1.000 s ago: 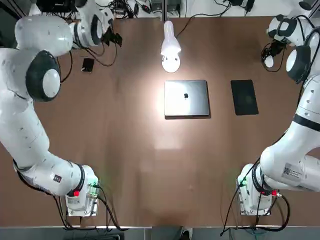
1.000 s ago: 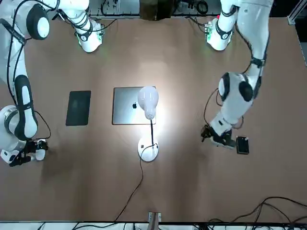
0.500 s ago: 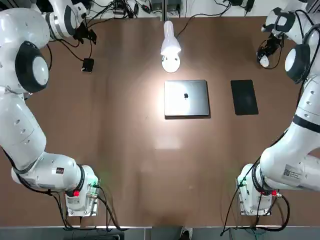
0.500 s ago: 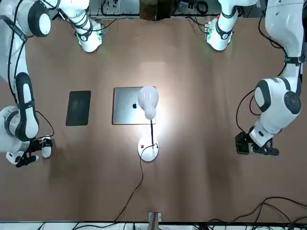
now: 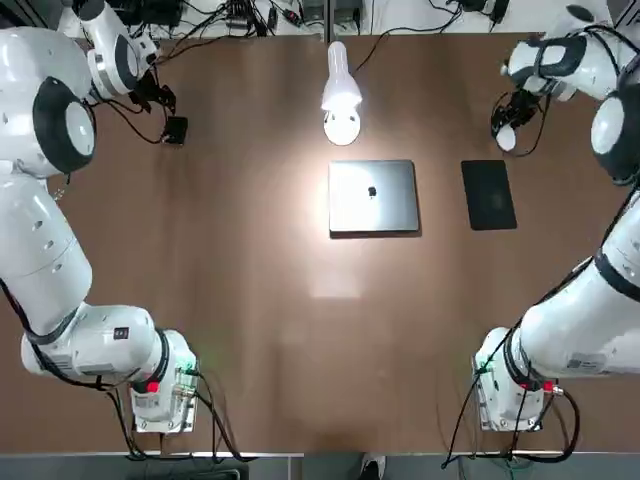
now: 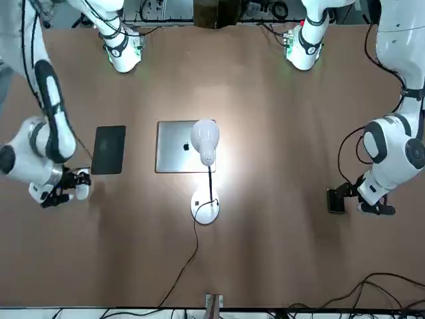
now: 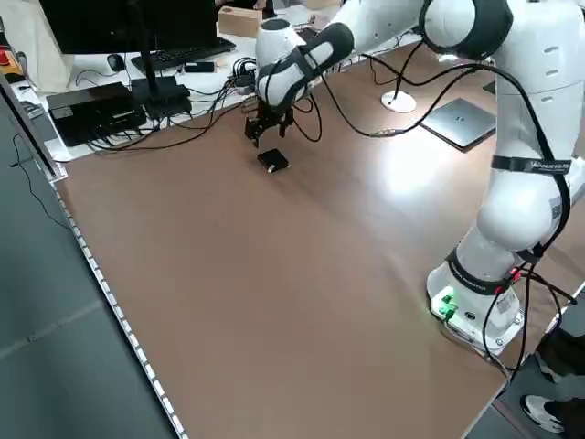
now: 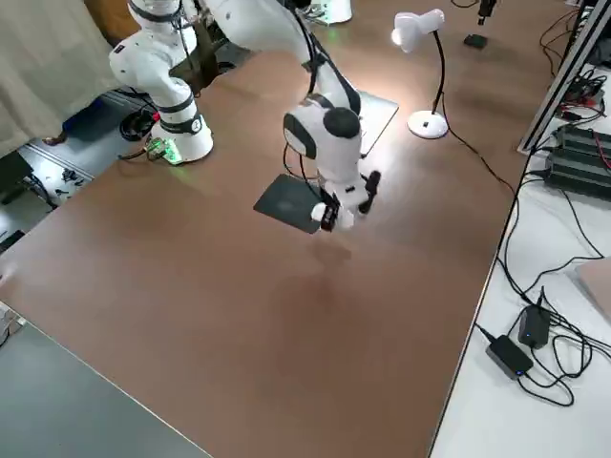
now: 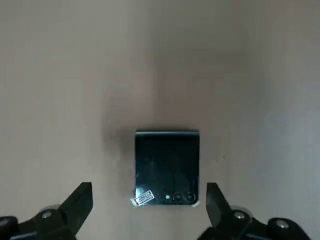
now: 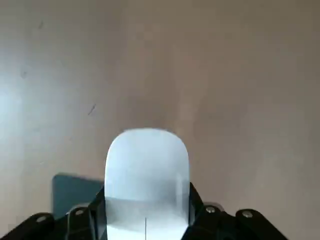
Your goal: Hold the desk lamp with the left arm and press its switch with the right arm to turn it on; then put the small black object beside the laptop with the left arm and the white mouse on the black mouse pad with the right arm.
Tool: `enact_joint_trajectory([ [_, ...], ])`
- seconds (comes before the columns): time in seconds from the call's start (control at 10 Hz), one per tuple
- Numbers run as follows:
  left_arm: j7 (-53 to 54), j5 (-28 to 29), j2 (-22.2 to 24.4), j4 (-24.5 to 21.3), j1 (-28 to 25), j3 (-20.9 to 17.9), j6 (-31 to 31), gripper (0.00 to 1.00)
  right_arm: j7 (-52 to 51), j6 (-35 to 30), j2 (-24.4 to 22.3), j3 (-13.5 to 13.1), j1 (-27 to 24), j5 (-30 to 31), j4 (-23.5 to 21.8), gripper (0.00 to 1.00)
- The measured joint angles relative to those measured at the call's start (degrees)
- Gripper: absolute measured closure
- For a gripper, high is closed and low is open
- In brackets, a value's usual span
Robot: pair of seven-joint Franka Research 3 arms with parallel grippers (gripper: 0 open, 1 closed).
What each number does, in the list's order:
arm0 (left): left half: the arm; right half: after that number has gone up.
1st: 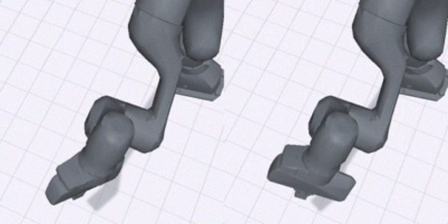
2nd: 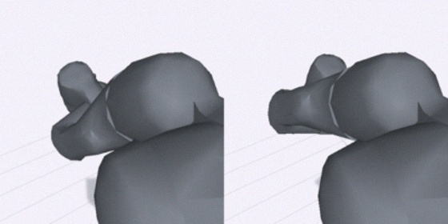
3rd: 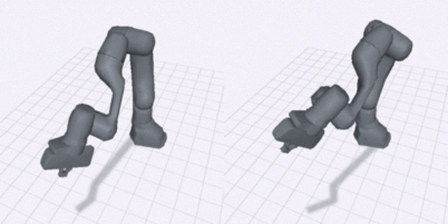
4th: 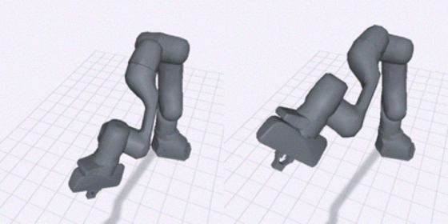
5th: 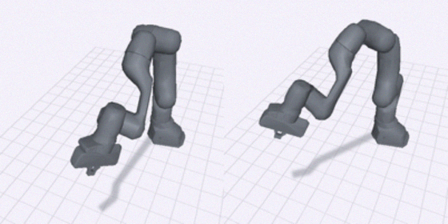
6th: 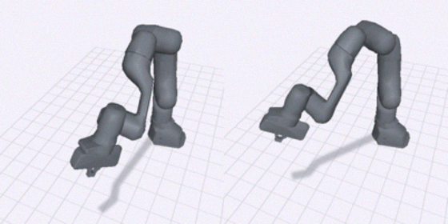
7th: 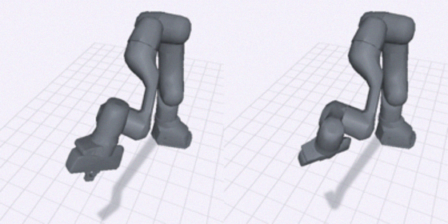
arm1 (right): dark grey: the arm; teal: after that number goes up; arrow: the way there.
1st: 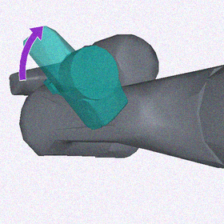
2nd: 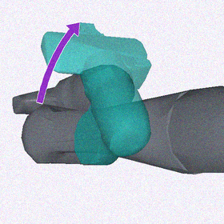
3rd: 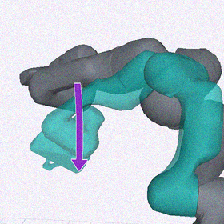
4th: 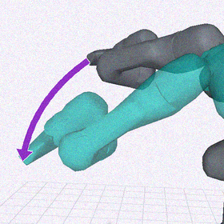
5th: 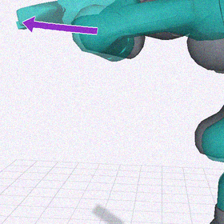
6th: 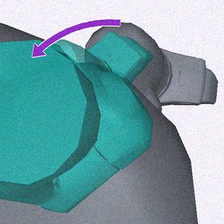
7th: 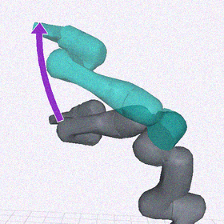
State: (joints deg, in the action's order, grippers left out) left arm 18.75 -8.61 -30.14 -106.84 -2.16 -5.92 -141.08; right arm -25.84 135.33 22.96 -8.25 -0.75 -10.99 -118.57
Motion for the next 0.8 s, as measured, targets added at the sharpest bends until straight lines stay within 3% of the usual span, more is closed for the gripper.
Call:
enact_joint_trajectory([
  [0.1, -0.1, 0.0, -1.07, -0.01, -0.3, 0.03, -0.47, 0.0, 0.71, 2.2, -2.73, -0.01, 0.63, 0.0, -5.6, 0.38],
  [0.3, -0.49, -0.2, -2.84, 0.0, -0.35, 0.52, -1.27, 0.0, 0.76, 5.09, -4.78, -0.33, 0.43, 0.0, -12.09, 0.38],
  [0.5, -0.86, -0.22, -4.28, -0.1, 0.06, 1.35, -3.31, 0.0, 0.8, 8.08, -4.77, -0.5, 0.36, 0.0, -15.34, 0.38],
  [0.8, -0.91, -0.22, -6.14, -0.18, 0.08, 1.91, -5.86, 0.0, 0.87, 8.59, -4.78, -0.45, 0.4, 0.0, -16.27, 0.38],
])
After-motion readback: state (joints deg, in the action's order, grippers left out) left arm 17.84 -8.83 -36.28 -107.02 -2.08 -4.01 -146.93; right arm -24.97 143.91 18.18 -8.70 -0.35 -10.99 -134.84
